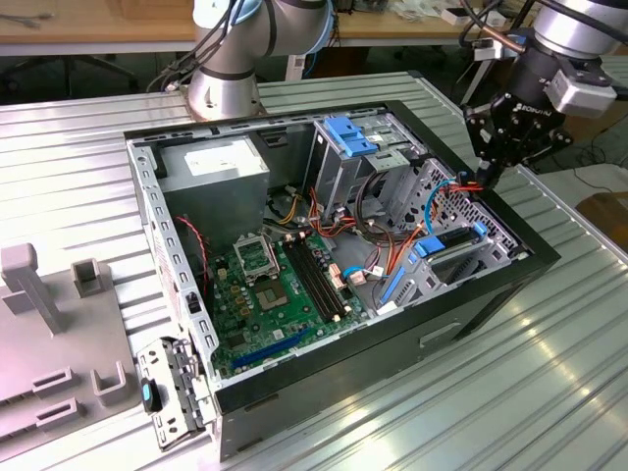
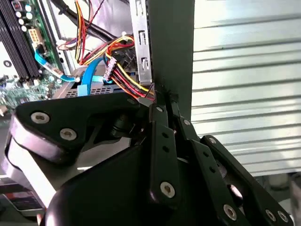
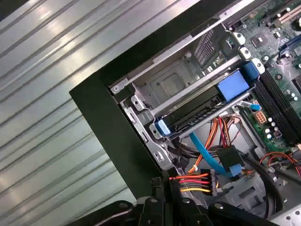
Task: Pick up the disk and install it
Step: 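Insert the first disk wire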
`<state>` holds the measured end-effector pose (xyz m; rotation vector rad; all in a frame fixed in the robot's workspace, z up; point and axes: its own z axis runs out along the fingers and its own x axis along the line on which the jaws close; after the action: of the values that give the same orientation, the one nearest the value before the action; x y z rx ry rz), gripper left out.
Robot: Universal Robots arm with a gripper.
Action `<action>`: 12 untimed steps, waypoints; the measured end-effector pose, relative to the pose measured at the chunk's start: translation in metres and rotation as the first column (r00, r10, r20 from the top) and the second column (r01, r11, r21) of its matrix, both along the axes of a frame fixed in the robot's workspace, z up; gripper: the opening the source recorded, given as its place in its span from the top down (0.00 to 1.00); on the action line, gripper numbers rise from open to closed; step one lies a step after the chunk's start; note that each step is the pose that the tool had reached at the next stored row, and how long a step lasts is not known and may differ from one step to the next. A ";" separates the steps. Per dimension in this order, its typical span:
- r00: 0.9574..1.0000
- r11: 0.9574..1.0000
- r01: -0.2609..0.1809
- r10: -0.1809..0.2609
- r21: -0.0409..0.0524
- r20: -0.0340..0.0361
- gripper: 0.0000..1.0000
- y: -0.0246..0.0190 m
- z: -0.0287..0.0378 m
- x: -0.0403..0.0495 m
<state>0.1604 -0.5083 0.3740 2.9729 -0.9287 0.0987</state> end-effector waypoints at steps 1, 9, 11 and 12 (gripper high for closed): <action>0.999 0.999 0.052 -0.052 0.000 0.000 0.84 0.0000 0.0000 0.0000; 0.984 0.984 0.176 -0.176 0.000 0.000 0.84 0.0000 0.0000 0.0000; 0.977 0.977 0.215 -0.215 0.000 0.000 0.84 0.0000 0.0000 0.0000; 0.973 0.973 0.230 -0.230 0.000 0.000 0.84 0.0000 0.0000 0.0000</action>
<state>0.1604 -0.5083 0.3740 2.8391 -1.2637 0.0932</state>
